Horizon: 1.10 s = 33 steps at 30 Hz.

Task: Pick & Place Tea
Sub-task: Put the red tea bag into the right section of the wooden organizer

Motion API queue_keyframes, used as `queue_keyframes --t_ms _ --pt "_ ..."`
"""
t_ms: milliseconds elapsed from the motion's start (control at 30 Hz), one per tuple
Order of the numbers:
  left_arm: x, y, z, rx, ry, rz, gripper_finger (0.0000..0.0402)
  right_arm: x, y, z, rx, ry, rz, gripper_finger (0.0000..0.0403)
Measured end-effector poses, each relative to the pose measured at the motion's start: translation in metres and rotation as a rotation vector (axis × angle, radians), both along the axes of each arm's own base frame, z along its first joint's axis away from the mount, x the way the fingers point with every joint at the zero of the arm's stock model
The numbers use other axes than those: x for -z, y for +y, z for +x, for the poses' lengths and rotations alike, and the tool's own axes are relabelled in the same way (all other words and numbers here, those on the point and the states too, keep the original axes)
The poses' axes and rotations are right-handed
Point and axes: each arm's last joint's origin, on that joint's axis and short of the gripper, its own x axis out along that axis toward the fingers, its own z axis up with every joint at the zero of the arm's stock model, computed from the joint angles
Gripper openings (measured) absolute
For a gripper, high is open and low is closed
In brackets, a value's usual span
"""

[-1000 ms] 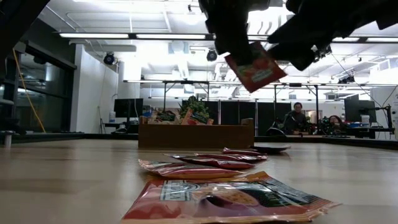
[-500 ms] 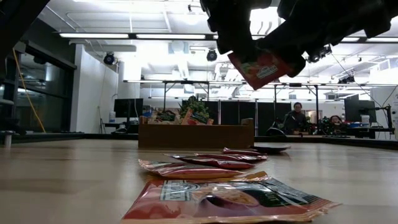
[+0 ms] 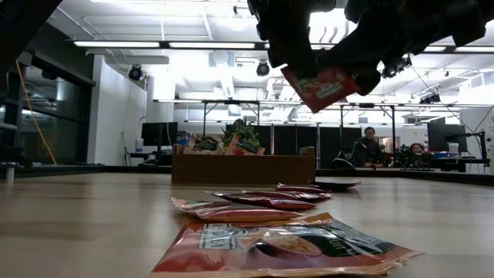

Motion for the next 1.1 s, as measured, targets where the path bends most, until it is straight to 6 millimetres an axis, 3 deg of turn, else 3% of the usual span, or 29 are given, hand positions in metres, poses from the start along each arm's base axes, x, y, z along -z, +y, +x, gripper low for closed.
queue_keyframes --t_ms 367,500,700,867,933,1033,1100 --pt "0.0 0.0 0.0 -0.014 0.007 0.0 0.0023 -0.001 0.001 0.0 0.027 -0.002 0.025 0.0001" --pt "0.001 0.0 -0.001 0.002 0.016 0.01 0.0066 -0.003 0.001 -0.001 0.035 -0.014 0.024 0.0001" --pt "-0.001 0.003 -0.01 -0.057 0.075 0.057 0.0162 -0.005 -0.001 -0.005 0.057 -0.005 0.006 0.0001" --pt "-0.022 0.017 -0.028 -0.158 0.1 0.099 0.021 -0.005 -0.002 -0.006 0.078 0.007 -0.004 0.0" --pt "-0.035 0.024 -0.032 -0.202 0.056 0.101 0.0212 -0.005 -0.002 -0.007 0.089 0.01 -0.005 0.0" --pt "-0.057 0.032 -0.057 -0.242 0.082 0.131 0.0209 -0.007 -0.003 -0.009 0.106 0.007 -0.012 0.0" --pt "-0.075 0.037 -0.06 -0.278 -0.017 0.136 0.0205 -0.007 -0.004 -0.011 0.117 0.019 -0.025 0.0"
